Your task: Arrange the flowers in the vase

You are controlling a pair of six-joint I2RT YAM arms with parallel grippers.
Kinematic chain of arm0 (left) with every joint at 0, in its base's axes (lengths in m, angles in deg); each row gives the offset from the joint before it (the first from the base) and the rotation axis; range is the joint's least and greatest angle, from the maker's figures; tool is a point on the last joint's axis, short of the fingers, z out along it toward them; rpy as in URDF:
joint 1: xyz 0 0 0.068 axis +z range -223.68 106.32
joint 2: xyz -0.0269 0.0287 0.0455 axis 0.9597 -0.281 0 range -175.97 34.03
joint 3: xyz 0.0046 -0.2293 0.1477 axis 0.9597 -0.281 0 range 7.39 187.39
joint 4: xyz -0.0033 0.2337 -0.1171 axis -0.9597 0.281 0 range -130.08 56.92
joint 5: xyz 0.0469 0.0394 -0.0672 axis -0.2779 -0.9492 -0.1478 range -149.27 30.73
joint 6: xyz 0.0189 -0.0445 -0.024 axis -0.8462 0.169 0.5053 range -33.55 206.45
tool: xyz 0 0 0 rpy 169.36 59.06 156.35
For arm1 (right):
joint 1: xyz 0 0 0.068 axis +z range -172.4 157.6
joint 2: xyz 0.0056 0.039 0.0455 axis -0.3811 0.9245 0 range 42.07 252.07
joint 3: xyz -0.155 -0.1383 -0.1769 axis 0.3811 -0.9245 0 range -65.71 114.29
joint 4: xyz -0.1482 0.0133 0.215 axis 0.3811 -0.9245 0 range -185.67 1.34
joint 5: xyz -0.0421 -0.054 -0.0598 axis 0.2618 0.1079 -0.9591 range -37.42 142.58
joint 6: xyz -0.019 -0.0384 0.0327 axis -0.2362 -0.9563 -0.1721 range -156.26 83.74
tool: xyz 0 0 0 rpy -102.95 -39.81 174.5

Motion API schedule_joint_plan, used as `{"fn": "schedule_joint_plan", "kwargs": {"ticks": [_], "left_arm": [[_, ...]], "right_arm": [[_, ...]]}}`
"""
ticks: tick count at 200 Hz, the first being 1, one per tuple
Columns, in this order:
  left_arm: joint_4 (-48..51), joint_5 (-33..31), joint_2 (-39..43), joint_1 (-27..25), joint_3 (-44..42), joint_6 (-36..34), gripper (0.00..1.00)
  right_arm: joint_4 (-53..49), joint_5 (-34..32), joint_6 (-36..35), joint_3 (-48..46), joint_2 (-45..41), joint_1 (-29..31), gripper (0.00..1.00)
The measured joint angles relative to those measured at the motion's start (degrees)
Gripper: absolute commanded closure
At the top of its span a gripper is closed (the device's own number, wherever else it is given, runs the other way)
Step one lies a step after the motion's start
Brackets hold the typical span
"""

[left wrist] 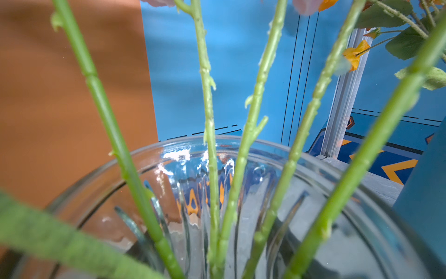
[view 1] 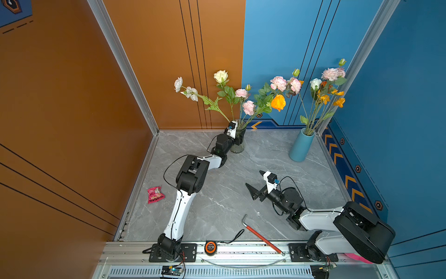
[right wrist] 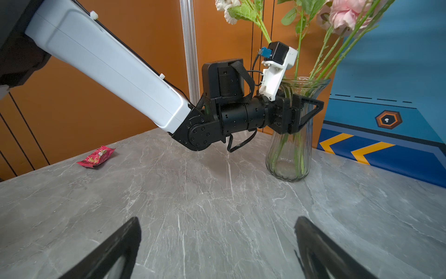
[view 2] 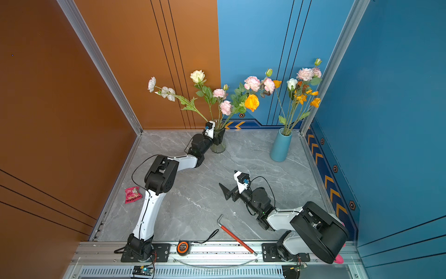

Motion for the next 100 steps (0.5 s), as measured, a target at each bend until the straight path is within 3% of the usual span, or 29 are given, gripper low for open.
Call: {"fn": "schedule_joint_plan", "kwargs": {"ticks": [33, 44, 50, 100], "left_arm": [[0.0, -0.07, 0.0, 0.04, -0.02, 0.2, 0.33], [-0.15, -0.09, 0.0, 0.04, -0.13, -0.07, 0.15], [-0.96, -0.11, 0.0, 0.04, -0.13, -0.37, 0.0], [-9.57, -0.94, 0.57, 0.02, -3.39, 0.44, 0.02]], "right_arm": [[0.0, 0.02, 0.02, 0.0, 0.0, 0.0, 0.0], [0.0, 0.02, 0.04, 0.0, 0.0, 0.0, 0.0], [0.02, 0.04, 0.07, 0.0, 0.0, 0.0, 0.0], [0.0, 0.28, 0.2, 0.0, 0.0, 0.0, 0.0]]}}
